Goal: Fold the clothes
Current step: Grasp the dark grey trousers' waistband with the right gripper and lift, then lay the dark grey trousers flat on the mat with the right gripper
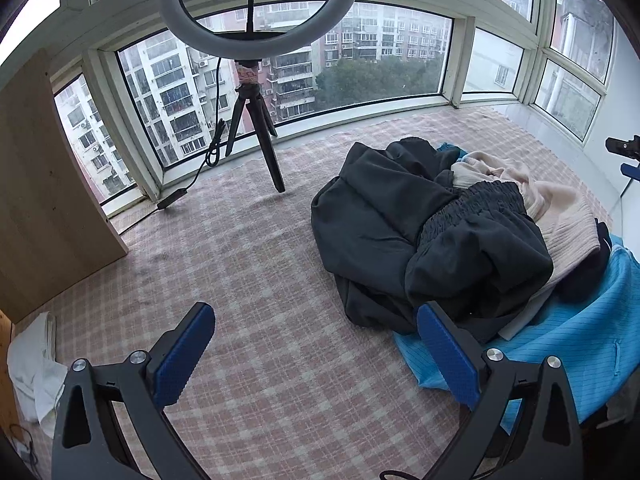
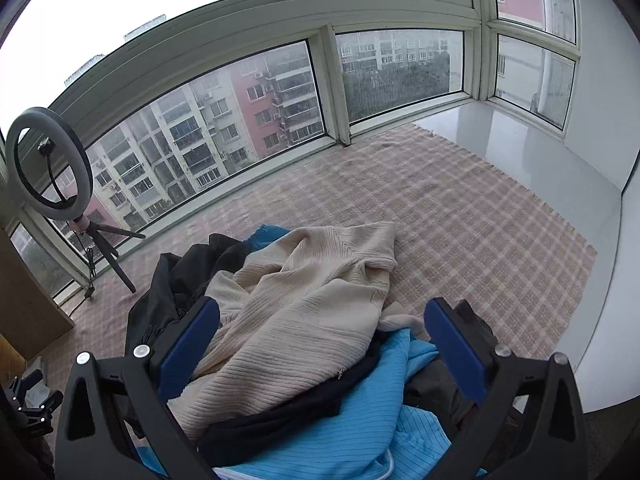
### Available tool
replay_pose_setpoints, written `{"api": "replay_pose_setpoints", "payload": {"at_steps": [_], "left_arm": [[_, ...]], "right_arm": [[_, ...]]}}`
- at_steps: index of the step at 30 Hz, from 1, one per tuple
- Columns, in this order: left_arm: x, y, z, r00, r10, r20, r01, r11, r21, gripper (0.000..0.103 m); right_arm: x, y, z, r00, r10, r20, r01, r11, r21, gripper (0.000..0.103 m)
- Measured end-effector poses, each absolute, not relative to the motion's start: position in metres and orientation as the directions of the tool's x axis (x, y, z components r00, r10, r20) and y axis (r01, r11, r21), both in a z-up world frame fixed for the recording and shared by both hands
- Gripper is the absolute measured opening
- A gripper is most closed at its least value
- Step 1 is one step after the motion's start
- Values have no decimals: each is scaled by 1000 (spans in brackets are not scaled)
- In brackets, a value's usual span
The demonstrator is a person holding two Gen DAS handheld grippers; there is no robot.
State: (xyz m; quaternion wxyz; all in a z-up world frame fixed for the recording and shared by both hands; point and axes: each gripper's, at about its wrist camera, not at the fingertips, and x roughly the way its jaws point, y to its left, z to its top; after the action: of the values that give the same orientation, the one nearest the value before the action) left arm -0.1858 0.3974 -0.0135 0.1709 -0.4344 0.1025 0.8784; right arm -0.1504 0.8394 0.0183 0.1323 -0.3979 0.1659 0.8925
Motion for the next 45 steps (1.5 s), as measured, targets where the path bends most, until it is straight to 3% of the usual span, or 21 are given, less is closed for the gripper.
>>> {"api": "replay_pose_setpoints", "payload": {"at_steps": [6,10,13,15,17,18,19,20,27,35,38,41,45], "left_arm": [[-185,393,-18,-556,199,-807,-383,-923,36,102],[-186,382,-23,-552,189,-812,-354,-935,23,102],[-183,372,-24,-558,181,-810,-337,-941,22,102],[-180,363,-25,-568,170,-805,-325,-945,30,102],[-181,354,-26,-570,160,-806,-302,-953,25,102],[-182,349,-26,-571,156,-806,-290,-957,20,102],[-183,344,-27,-571,152,-807,-278,-960,16,102],[-184,339,-27,-571,148,-808,-266,-964,12,102],[-173,284,-14,-618,71,-783,-148,-989,27,102],[-134,193,20,-691,-1,-723,0,-1000,2,102],[-120,168,26,-708,2,-706,17,-1000,-20,102],[-104,145,30,-720,9,-694,24,-999,-38,102],[-74,104,36,-731,-31,-682,66,-997,-26,102]], "right_arm": [[-199,755,10,-664,-80,-744,-97,-977,192,103],[-240,692,-19,-551,-159,-819,67,-987,147,102],[-261,671,-64,-395,-101,-913,62,-995,84,102],[-264,668,-87,-331,-143,-933,72,-989,126,99],[-263,668,-92,-338,-217,-916,84,-976,201,68],[-262,667,-90,-356,-237,-904,90,-971,220,42],[-260,665,-87,-375,-253,-892,96,-967,234,29],[-258,664,-82,-389,-290,-875,108,-957,269,26],[-230,674,12,-578,-437,-689,138,-885,445,21],[-149,654,207,-824,-425,-374,284,-881,377,21],[-129,606,243,-812,-477,-337,365,-865,345,21],[-124,537,250,-741,-565,-363,461,-821,337,21],[-137,403,216,-523,-733,-436,619,-678,396,21]]}}
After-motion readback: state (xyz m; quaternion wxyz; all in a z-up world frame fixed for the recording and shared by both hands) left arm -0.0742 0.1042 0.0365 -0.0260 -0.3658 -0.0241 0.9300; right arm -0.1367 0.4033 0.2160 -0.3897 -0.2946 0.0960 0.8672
